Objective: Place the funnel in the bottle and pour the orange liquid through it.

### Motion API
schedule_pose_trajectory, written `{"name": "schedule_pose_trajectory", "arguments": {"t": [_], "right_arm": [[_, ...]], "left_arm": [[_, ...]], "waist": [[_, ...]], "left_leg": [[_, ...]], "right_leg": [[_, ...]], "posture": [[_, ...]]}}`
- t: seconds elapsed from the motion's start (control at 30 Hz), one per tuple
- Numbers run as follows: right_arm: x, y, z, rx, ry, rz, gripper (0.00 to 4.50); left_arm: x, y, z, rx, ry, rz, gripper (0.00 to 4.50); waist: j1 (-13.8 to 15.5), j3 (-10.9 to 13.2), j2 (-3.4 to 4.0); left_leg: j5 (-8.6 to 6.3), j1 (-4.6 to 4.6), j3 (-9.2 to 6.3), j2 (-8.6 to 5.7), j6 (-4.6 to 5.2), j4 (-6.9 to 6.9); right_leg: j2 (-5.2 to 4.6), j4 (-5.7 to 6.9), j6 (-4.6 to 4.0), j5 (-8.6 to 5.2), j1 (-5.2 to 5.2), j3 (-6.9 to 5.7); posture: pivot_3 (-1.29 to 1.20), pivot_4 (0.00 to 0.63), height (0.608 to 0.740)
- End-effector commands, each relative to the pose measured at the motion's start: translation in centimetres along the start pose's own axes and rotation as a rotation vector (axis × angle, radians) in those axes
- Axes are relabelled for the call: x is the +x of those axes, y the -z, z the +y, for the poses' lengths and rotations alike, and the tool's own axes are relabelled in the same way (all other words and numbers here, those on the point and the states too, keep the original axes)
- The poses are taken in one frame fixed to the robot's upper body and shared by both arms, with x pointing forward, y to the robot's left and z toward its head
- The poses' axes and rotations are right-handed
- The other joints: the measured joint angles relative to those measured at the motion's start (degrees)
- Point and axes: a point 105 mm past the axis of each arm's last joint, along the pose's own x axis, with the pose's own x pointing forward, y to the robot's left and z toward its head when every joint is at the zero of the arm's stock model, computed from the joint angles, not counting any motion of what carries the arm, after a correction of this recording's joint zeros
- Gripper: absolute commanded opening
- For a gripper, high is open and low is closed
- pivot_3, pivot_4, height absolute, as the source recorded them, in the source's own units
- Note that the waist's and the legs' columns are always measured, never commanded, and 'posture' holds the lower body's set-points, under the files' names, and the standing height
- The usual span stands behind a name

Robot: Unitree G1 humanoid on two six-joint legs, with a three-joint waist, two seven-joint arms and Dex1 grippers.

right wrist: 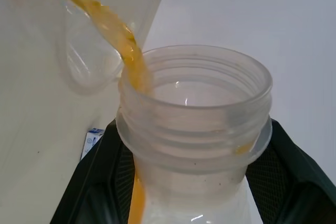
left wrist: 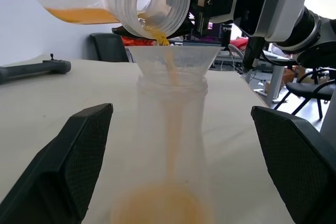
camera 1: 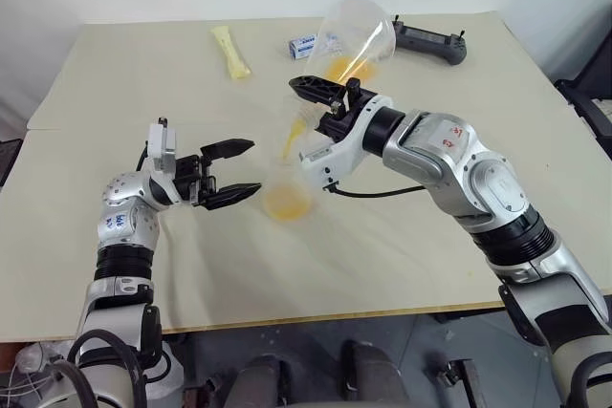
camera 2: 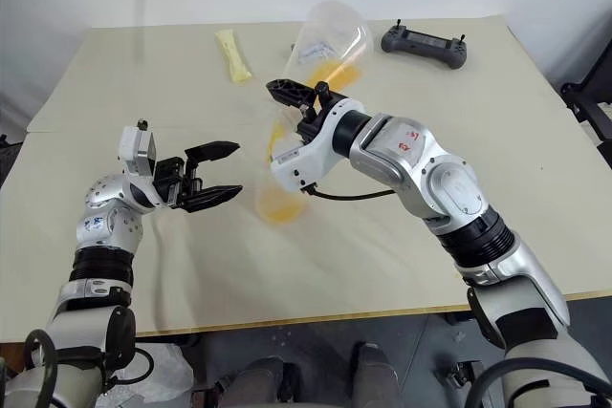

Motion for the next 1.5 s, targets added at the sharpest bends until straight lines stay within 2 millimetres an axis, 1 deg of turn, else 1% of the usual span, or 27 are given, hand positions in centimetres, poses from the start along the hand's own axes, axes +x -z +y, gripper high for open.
{"name": "schedule_pose_trajectory", "arguments": {"t": [0.03, 0.4, 0.7, 1.0, 1.5], "right_arm": [[-0.59, 0.87, -2.61, -0.046, 0.089, 0.028, 2.43], [-0.47, 0.52, -2.70, -0.081, 0.097, 0.003, 2.43], [-0.55, 0.88, -2.90, -0.106, 0.110, 0.014, 2.43], [-0.53, 0.73, -2.62, -0.117, 0.105, -0.005, 2.43], [-0.46, 1.24, -2.65, -0.153, 0.108, -0.016, 2.43]], "left_arm": [[0.20, -0.84, 0.12, 0.037, 0.004, -0.026, 4.50], [0.24, -0.80, 0.13, 0.037, 0.004, -0.026, 4.50], [0.23, -0.82, 0.14, 0.034, 0.006, -0.028, 4.50], [-0.01, -0.92, 0.11, 0.034, 0.003, -0.031, 4.50], [-0.09, -0.98, 0.06, 0.038, 0.001, -0.030, 4.50]], "waist": [[0.0, 0.0, 0.00], [0.0, 0.0, 0.00], [0.0, 0.0, 0.00], [0.0, 0.0, 0.00], [0.0, 0.0, 0.00]], "left_leg": [[0.00, 0.00, 0.00, 0.00, 0.00, 0.00], [0.00, 0.00, 0.00, 0.00, 0.00, 0.00], [0.00, 0.00, 0.00, 0.00, 0.00, 0.01], [0.00, 0.00, 0.00, 0.00, 0.00, 0.01], [0.00, 0.00, 0.00, 0.01, 0.00, 0.01]], "right_leg": [[0.00, 0.00, 0.00, 0.00, 0.00, 0.00], [0.00, 0.01, 0.00, 0.00, 0.00, 0.00], [0.00, 0.02, 0.00, 0.00, 0.00, 0.00], [0.00, 0.02, 0.00, 0.00, 0.00, 0.00], [0.00, 0.02, 0.00, 0.00, 0.00, 0.00]], "posture": [[0.00, 0.150, 0.740], [0.00, 0.150, 0.740], [0.00, 0.150, 0.740], [0.00, 0.150, 0.740], [0.00, 0.150, 0.740]]}}
